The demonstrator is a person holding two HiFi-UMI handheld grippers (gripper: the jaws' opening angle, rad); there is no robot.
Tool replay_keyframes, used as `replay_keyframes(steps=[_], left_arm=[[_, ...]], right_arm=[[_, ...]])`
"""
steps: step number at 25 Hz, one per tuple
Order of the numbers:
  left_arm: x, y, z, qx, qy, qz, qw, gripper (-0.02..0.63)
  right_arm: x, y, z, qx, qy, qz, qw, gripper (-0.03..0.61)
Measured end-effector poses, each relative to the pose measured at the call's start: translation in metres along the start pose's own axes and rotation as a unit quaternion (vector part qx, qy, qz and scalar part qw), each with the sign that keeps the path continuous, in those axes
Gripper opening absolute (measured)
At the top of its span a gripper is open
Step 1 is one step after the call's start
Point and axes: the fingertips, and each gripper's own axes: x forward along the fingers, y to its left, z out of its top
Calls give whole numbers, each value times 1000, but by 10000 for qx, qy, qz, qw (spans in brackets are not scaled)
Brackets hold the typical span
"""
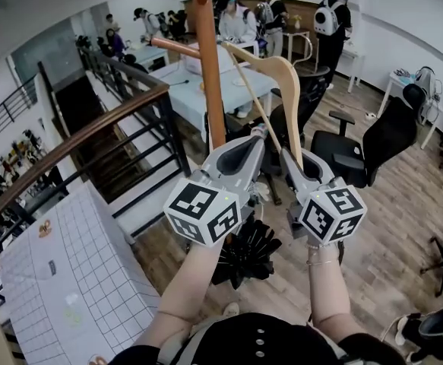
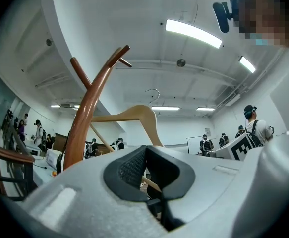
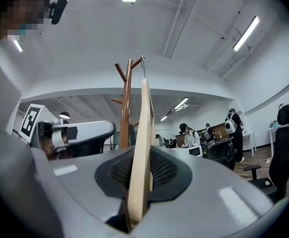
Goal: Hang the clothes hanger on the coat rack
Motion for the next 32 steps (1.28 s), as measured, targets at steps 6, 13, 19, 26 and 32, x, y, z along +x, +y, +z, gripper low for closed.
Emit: replay_keyframes(steps=[6,13,19,26,32], left_arm=[[10,12,33,418,-173,-118,9989,-6],[21,30,56,540,-314,-231,9978,-6],[25,49,74,609,-517,-48,9968,-3],[38,47,93,823,-601,-199,9946,-3],[42,44,118,1075,-751,-204,9912,-3]], right_arm=[[23,3,35,-120,-180,234,9995,40],[52,4,80,-428,-381,432,9974,40],[68,-1,102,-506,-476,360,9969,40],[80,-2,127,-822,-560,277,9947,40],[94,5,152,-941,-658,346,9928,40]])
